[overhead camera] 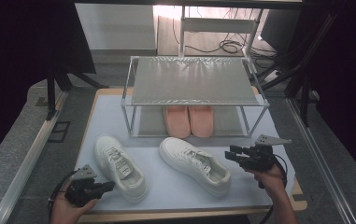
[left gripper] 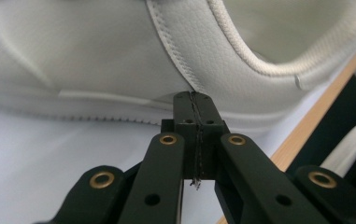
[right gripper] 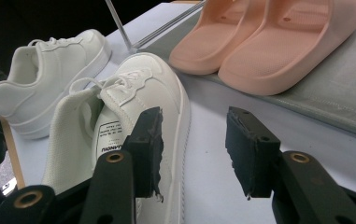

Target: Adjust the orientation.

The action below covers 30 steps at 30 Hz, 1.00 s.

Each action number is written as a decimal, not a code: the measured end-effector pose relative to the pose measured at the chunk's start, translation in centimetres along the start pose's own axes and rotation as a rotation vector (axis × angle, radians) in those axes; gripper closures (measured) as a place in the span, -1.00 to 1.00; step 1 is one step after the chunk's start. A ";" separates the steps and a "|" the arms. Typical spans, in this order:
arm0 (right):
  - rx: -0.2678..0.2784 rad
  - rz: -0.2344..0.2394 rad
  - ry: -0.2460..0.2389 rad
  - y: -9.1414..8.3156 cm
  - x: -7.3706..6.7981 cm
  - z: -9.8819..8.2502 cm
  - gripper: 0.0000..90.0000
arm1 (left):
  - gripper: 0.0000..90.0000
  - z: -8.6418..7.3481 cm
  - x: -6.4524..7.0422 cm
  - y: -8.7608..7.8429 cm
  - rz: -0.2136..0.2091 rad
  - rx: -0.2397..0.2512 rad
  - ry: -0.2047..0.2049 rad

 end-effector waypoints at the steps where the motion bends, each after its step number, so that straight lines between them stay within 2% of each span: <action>1: 0.000 0.000 0.000 0.0 0.0 0.0 0.25 | 0.99 0.3 0.3 0.4 -0.010 0.000 0.009; 5: -0.001 0.001 -0.002 0.0 -0.1 0.0 0.25 | 0.99 1.2 1.3 1.5 -0.022 0.000 0.029; 11: -0.003 0.006 -0.007 0.3 -0.2 0.1 0.25 | 0.94 1.6 1.5 1.7 -0.034 0.002 0.039; 16: -0.002 0.008 -0.004 0.3 -0.3 0.1 0.25 | 0.83 1.7 0.9 -0.1 -0.024 0.072 0.008; 20: -0.007 0.008 -0.006 0.3 -0.4 0.1 0.25 | 0.77 2.5 0.3 -1.6 0.009 0.124 0.011; 26: -0.015 0.013 -0.012 0.5 -0.6 0.1 0.25 | 0.60 3.5 0.3 -2.2 0.037 0.162 0.015; 30: -0.009 0.011 -0.006 0.5 -0.5 0.1 0.25 | 0.51 4.3 0.7 -2.2 0.029 0.171 0.029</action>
Point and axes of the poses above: each handheld gripper's, and its own axes: y roughly forward along the jaws, z roughly out of its top, x roughly to its right, the point moved 4 cm from there along y, roughly forward along the jaws, and after that the axes turned 7 degrees about z, right-handed, at the moved point
